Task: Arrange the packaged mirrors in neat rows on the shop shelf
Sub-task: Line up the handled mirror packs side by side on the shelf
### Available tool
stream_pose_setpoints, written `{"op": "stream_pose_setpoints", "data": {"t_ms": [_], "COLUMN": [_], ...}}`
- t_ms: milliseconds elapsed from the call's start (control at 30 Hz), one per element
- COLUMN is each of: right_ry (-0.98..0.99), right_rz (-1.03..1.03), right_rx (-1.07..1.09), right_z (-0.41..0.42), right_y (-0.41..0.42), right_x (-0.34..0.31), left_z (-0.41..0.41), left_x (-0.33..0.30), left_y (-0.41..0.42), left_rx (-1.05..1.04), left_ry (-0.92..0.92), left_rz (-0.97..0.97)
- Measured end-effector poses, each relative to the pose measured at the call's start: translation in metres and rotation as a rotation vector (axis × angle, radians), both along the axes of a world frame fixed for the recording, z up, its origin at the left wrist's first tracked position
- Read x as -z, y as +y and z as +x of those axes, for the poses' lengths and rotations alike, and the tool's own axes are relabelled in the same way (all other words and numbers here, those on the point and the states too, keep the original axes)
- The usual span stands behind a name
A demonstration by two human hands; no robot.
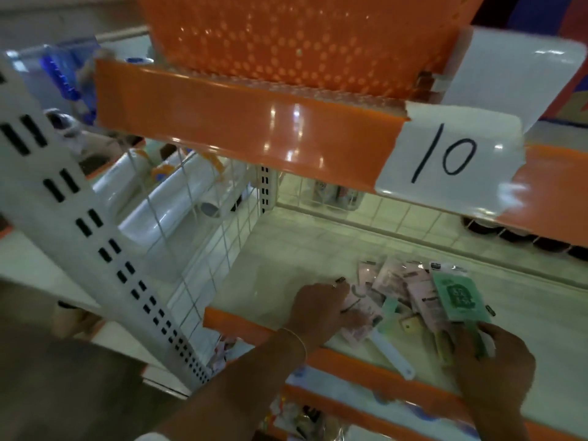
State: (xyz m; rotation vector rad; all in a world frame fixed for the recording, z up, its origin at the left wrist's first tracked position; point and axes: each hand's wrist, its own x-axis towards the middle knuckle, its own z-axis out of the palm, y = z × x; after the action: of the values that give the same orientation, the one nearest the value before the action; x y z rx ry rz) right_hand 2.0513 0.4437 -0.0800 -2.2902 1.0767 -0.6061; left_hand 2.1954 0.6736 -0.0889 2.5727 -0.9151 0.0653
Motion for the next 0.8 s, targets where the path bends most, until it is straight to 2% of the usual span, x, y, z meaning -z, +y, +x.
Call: {"op": "stream_pose_setpoints", "data": {"t_ms": [67, 200, 333, 467, 633, 733, 800], "right_ry": [-0.015, -0.003, 0.182, 0.242, 0.157, 0.037, -0.035], "right_rz": [-0.041, -0.031, -0.084, -0.017, 0.052, 0.022, -0.013], "right_rx": [-0.043, -0.275, -0.449, -0.483, -0.456, -0.423, -0.434], "right_z": [0.0, 0.015, 0.039, 0.053, 0.067, 0.076, 0.081], "right_y": [0.015, 0.073, 0.102, 0.104, 0.109, 0.115, 0.124], "right_x": [-0.007, -0.029, -0.014, -0.009, -0.03, -0.031, -0.034], "left_z": [-0.001, -0.001, -0.006, -0.001, 0.007, 0.01, 0.013], "left_x": [0.001, 0.009, 0.013, 0.009, 0.004, -0.013, -0.022], "left_y": [0.003, 0.004, 0.015, 0.021, 0.027, 0.03, 0.03], "left_rx": [0.038, 0.048, 0.031, -0.038, -0.059, -0.101, -0.159], "left_ry": [-0.021, -0.036, 0.025, 0.161, 0.296, 0.502, 0.697], "left_rz": [-0.045, -0.123, -0.258, -0.444, -0.483, -0.452, -0.538]}}
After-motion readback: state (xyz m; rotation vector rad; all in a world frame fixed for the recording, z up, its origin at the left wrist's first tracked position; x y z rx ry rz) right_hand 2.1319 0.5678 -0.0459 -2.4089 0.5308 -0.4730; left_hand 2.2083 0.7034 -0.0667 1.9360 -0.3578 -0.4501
